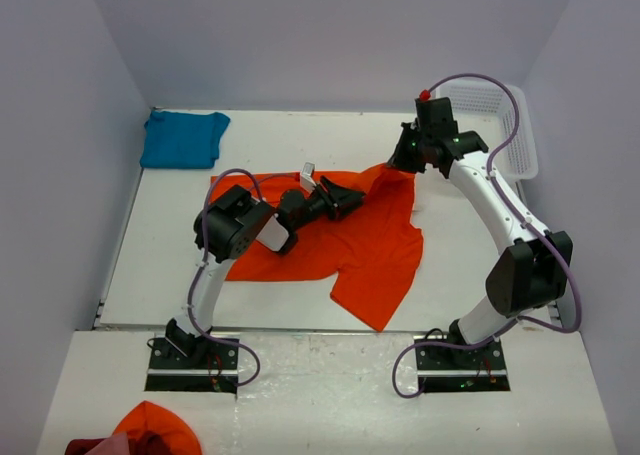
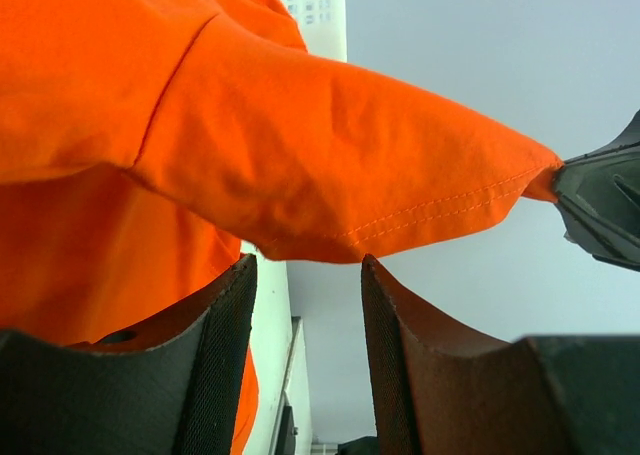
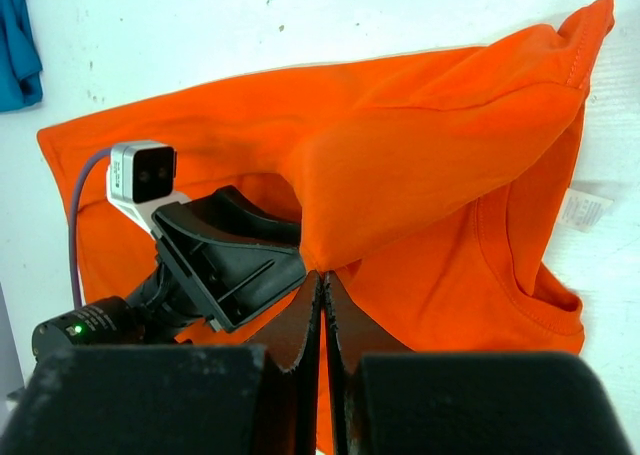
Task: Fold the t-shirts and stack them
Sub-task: Flatten out the tshirt
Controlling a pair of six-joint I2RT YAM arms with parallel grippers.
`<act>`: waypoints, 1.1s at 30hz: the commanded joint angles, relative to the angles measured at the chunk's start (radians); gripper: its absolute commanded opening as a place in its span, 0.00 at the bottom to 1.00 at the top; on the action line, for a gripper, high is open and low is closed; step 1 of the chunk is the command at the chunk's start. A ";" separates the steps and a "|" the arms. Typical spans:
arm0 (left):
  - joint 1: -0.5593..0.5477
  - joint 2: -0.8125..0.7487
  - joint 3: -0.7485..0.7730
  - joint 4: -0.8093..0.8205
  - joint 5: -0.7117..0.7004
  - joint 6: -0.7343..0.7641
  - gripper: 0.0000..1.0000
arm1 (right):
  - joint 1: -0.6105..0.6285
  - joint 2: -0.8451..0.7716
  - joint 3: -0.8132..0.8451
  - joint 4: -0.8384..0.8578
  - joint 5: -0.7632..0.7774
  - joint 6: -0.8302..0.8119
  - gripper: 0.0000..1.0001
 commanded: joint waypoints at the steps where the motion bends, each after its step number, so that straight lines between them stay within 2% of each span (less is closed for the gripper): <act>1: -0.004 0.020 0.044 0.478 -0.005 0.014 0.48 | -0.004 -0.047 0.045 -0.007 -0.015 -0.019 0.00; 9: -0.006 0.068 0.103 0.478 -0.016 -0.006 0.47 | -0.004 -0.039 0.059 -0.016 -0.019 -0.024 0.00; 33: -0.003 0.112 0.145 0.484 -0.044 -0.006 0.42 | -0.004 -0.027 0.073 -0.036 -0.027 -0.043 0.00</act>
